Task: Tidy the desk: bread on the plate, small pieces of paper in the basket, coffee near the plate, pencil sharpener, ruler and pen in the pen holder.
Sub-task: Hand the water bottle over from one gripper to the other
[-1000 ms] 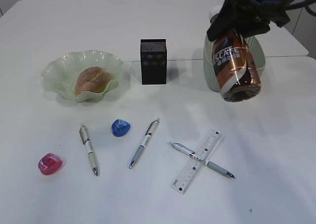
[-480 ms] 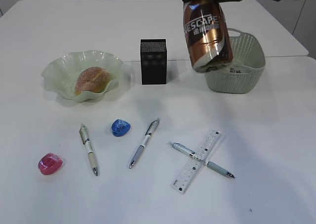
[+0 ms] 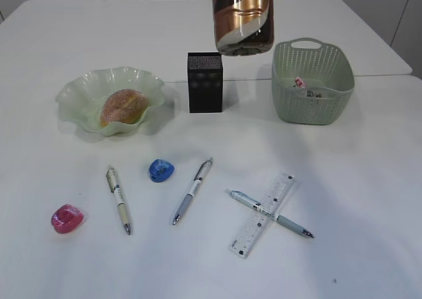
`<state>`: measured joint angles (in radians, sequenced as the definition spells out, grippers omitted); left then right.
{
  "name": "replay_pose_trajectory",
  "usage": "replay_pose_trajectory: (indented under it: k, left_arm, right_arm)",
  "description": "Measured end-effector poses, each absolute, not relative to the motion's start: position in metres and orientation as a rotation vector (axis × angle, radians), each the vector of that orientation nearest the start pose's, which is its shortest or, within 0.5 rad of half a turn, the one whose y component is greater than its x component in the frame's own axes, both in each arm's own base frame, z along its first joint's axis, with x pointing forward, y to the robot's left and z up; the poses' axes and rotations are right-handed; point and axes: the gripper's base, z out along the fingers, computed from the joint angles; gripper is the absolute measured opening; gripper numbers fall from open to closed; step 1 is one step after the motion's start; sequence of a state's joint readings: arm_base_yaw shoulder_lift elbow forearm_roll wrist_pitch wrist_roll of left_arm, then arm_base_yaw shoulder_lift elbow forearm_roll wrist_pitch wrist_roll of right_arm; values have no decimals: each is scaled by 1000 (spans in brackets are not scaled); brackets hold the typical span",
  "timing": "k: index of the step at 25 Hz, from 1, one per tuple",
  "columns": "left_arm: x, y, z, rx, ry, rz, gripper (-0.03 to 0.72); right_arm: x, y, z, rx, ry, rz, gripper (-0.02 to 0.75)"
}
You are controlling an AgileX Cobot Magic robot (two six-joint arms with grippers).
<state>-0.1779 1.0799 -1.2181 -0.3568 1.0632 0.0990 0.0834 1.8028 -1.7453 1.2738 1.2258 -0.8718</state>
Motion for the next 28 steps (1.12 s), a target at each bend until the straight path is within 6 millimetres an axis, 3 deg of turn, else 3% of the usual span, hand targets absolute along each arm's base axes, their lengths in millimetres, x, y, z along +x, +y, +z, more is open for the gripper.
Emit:
replay_pose_trajectory:
  k: [7, 14, 20, 28]
  left_arm:
    - [194, -78, 415, 413, 2210, -669, 342]
    - [211, -97, 413, 527, 2114, -891, 379]
    - [232, -113, 399, 648, 2066, -1090, 468]
    - [256, -130, 383, 823, 1863, -1316, 480]
  right_arm:
    - [376, 114, 396, -720, 1898, 1254, 311]
    - [376, 114, 397, -712, 1884, 1270, 311]
    - [376, 115, 399, -704, 1870, 1286, 311]
    - [376, 115, 399, -707, 1865, 1285, 311]
